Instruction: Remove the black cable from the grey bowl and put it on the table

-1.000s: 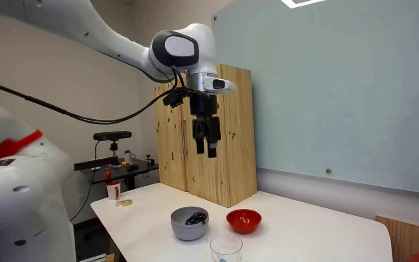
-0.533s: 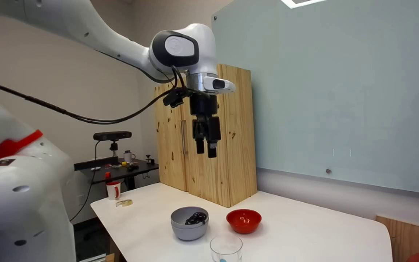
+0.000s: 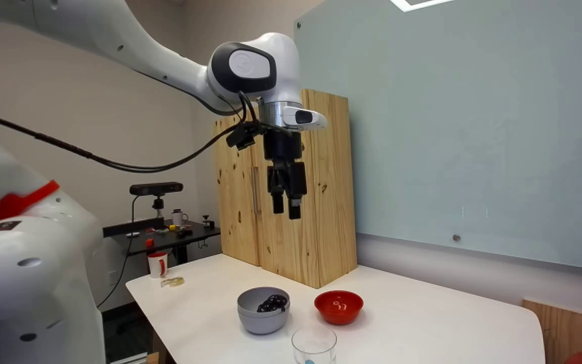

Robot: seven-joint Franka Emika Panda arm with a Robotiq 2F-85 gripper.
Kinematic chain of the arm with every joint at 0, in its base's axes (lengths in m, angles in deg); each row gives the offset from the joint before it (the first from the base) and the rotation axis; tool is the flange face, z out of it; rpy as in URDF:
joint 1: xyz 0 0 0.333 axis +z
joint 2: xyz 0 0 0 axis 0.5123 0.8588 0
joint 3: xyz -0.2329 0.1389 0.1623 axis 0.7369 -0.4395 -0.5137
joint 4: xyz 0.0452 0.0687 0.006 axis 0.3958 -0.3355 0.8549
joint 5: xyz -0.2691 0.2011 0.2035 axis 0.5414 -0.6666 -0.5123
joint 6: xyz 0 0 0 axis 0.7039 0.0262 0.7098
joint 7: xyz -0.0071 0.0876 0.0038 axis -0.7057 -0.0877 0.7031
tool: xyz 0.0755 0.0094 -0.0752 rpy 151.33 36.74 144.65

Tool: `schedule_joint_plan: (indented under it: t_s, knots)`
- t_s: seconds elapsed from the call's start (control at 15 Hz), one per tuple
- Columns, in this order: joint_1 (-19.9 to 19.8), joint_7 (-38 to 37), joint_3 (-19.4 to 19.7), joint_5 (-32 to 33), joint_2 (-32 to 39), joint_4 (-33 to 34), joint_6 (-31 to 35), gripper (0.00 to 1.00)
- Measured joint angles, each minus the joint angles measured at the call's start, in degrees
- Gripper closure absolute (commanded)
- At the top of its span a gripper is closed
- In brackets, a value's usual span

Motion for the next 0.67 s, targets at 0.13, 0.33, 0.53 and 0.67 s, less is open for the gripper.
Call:
schedule_joint_plan:
  t_s: [0.13, 0.33, 0.53, 0.67]
  knots:
    - [0.00, 0.00, 0.00, 0.00, 0.00, 0.00, 0.00, 0.00]
    - [0.00, 0.00, 0.00, 0.00, 0.00, 0.00, 0.00, 0.00]
    - [0.00, 0.00, 0.00, 0.00, 0.00, 0.02, 0.00, 0.00]
    - [-0.19, -0.03, 0.02, 0.00, 0.09, 0.03, 0.73, 0.00]
